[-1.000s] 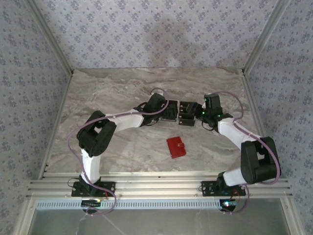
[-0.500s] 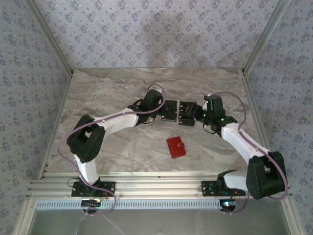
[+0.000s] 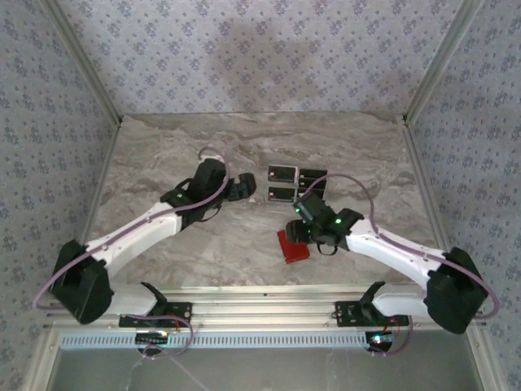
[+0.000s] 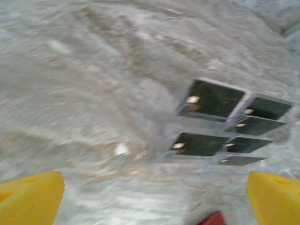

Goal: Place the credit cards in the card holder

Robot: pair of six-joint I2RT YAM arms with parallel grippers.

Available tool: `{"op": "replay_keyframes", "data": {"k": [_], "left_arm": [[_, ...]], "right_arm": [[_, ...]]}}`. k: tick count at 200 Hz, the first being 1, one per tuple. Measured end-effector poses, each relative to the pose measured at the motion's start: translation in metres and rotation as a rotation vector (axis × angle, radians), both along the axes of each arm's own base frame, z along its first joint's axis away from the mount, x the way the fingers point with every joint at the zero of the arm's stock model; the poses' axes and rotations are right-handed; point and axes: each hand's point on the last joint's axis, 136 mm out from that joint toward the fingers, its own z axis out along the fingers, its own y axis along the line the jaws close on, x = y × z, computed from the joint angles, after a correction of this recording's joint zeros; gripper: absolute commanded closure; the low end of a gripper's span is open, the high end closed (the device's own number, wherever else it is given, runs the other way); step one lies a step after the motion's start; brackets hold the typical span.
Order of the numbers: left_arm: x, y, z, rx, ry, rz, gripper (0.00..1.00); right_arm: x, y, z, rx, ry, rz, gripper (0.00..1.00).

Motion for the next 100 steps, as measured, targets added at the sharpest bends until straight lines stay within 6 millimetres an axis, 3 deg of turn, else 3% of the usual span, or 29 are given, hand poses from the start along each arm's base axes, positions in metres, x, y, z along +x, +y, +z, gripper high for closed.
{"op": "replay_keyframes", "data": {"k": [17,40,100], "left_arm": [[-0.016,0.032,-0.019,0.034,0.047,0.062,0.0],[-0.035,0.058,-0.041,0.056,0.098,0.109,0.0],[-0.045,0.068,-0.05,0.059,0.125,0.128,0.0]], "right_arm": [[-0.007,-0.003,-0.017,-0.112,0.039,0.021,0.42],[-0.007,-0.002,-0.028,-0.217,0.054,0.042,0.44],[-0.001,0.007,-0.033,-0.272,0.05,0.066,0.46]]}}
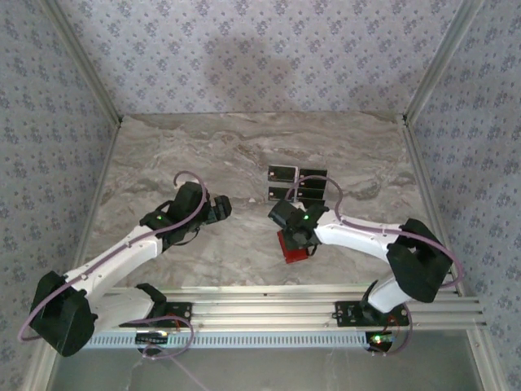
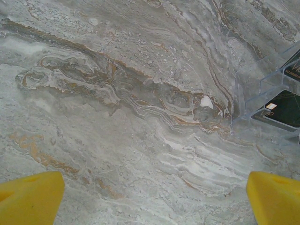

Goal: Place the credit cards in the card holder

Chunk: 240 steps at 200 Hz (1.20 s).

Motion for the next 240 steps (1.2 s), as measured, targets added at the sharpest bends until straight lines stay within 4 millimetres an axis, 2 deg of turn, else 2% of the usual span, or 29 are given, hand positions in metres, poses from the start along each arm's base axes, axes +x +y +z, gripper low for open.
{"op": "replay_keyframes", "data": {"k": [52,182,225,240], "left_arm": [[0.001,-0.001,-0.004,0.003,0.01,-0.003,0.0],[0.002,-0.003,-0.011,0.014,0.029,-0.006,0.0],[0.003,-0.005,-0.014,0.012,0.036,-0.011,0.0],[0.003,-0.006,-0.013,0.008,0.031,-0.012,0.0]], "right_arm": [[0.003,0.004,-0.006,-0.024,0.015,0.017,0.49],[0.001,-0.007,-0.016,-0.053,0.038,0.005,0.54],[0.001,-0.006,-0.018,-0.047,0.038,0.005,0.65],[0.001,-0.007,-0.02,-0.051,0.04,0.007,0.72]]}}
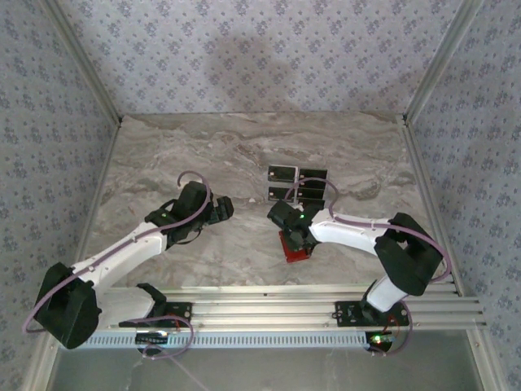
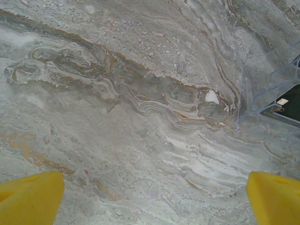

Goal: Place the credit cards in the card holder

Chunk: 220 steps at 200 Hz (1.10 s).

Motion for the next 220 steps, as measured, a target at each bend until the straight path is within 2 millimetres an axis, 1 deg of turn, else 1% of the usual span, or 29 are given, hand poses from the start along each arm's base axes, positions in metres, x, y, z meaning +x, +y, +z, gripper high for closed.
{"op": "replay_keyframes", "data": {"k": [11,47,86,118,134,173,201,220], "left_arm": [[0.0,-0.001,0.0,-0.003,-0.001,-0.002,0.0],[0.0,-0.001,0.0,-0.004,-0.001,-0.006,0.0],[0.0,-0.001,0.0,-0.003,0.001,-0.008,0.0],[-0.005,-0.005,-0.002,-0.021,0.012,-0.036,0.0],[-0.009,-0.009,-0.005,-0.043,0.022,-0.056,0.0],[-0.018,-0.02,-0.014,-0.124,0.046,-0.088,0.0],[-0.017,-0.033,-0.011,-0.208,0.03,-0.105,0.01],[-0.018,-0.042,-0.009,-0.258,0.017,-0.119,0.02]], "right_arm": [[0.0,-0.001,-0.001,-0.002,0.002,-0.002,0.77],[0.001,-0.002,-0.001,-0.007,0.002,0.008,1.0],[0.001,-0.002,0.003,0.004,-0.006,0.008,1.0],[0.002,0.007,0.018,0.073,-0.023,0.014,1.0],[0.003,0.017,0.029,0.123,-0.033,0.02,1.0],[0.011,0.054,0.054,0.26,-0.065,0.04,1.0],[0.017,0.077,0.068,0.336,-0.077,0.055,1.0],[0.02,0.09,0.073,0.366,-0.077,0.064,1.0]]}}
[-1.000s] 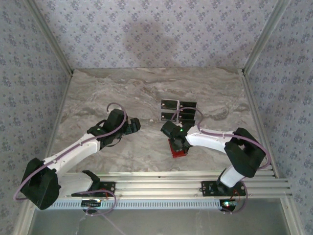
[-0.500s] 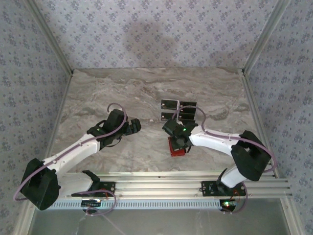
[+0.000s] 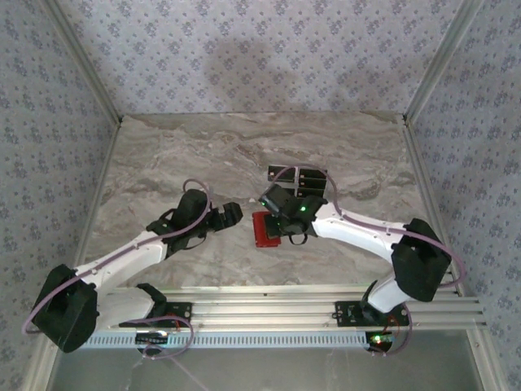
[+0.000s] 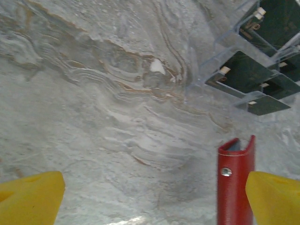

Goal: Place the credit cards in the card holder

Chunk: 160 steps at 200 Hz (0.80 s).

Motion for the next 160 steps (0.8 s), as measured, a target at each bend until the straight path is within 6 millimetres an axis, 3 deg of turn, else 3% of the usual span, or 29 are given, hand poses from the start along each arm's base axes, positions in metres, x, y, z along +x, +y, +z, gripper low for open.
{"op": "replay_keyframes", "data": {"k": [62,113,141,160], "left_arm": [[0.001,-0.021,0.008,-0.096,-0.027,-0.015,0.13],[0.006,-0.028,-0.004,-0.109,-0.006,-0.007,0.28],[0.007,-0.035,-0.008,-0.113,-0.002,-0.011,0.5],[0.008,-0.037,-0.014,-0.105,0.0,-0.013,0.76]], "right_arm": [[0.004,0.031,0.006,0.051,0.005,0.037,1.0],[0.009,0.044,0.018,0.091,-0.014,0.043,1.0],[0.009,0.045,0.018,0.095,-0.015,0.043,1.0],[0.01,0.046,0.018,0.099,-0.015,0.045,1.0]]}}
